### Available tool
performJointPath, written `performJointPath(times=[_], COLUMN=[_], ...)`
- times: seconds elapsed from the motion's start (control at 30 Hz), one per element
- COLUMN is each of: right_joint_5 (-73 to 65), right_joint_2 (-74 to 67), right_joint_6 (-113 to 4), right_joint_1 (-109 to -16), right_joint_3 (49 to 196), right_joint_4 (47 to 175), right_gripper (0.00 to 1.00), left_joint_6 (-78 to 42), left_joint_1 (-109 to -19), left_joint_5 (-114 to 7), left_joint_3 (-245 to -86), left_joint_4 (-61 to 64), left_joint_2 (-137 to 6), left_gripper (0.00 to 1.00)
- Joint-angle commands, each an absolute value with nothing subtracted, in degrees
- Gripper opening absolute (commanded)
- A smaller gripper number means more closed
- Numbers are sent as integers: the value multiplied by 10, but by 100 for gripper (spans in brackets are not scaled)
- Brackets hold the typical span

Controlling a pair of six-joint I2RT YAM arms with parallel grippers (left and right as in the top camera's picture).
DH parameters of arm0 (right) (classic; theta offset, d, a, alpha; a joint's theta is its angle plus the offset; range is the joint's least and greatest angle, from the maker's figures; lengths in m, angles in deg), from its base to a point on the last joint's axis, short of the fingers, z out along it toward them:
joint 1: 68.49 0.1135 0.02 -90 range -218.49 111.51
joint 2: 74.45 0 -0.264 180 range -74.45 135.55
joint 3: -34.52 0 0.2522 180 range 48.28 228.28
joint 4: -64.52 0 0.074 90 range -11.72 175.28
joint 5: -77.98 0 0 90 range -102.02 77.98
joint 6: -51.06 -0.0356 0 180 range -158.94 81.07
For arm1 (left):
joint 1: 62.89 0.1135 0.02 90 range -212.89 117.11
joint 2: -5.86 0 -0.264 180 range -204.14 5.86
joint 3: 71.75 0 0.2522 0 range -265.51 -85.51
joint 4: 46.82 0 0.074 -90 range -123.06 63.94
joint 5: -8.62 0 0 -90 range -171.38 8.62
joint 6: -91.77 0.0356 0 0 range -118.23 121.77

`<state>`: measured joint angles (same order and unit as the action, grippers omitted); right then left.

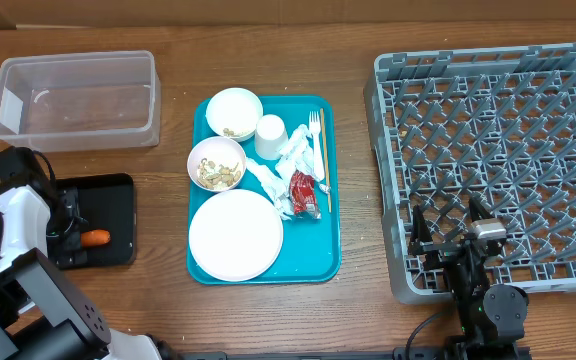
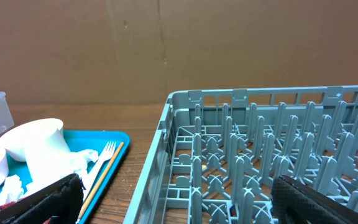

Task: Sort waste into correct bins and load items into the dishwasher rack
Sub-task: 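Carry the carrot left and release it onto the black tray, then move the left gripper to the peanut bowl and grasp its rim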

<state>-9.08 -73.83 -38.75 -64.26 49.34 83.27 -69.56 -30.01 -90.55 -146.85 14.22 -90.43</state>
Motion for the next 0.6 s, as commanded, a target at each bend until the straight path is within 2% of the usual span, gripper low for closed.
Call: performJointPath(times=[0.0, 0.17, 0.33, 0.43, 0.57], right_joint_5=[-94, -94, -94, -94, -94], right_joint_2=[-743, -743, -743, -743, -743], right_joint_6=[-389, -389, -389, -389, -389], right_joint_1=[-640, -640, -640, -640, -640], right_joint_3=[487, 487, 487, 487, 487], right_joint_4=[829, 829, 829, 829, 829], right_gripper=[100, 100, 100, 100, 100], left_joint_6=[-658, -630, -529, -493, -410], left_joint_1=[-298, -302, -338, -388, -506], left_joint_5=[-898, -884, -810, -787, -783], left_joint_3=[-1485, -1553, -1626, -1627, -1625], left_joint_4=[152, 243, 319, 321, 307], left_joint_2=[-891, -844, -778, -740, -729], left_gripper=[100, 100, 100, 100, 100])
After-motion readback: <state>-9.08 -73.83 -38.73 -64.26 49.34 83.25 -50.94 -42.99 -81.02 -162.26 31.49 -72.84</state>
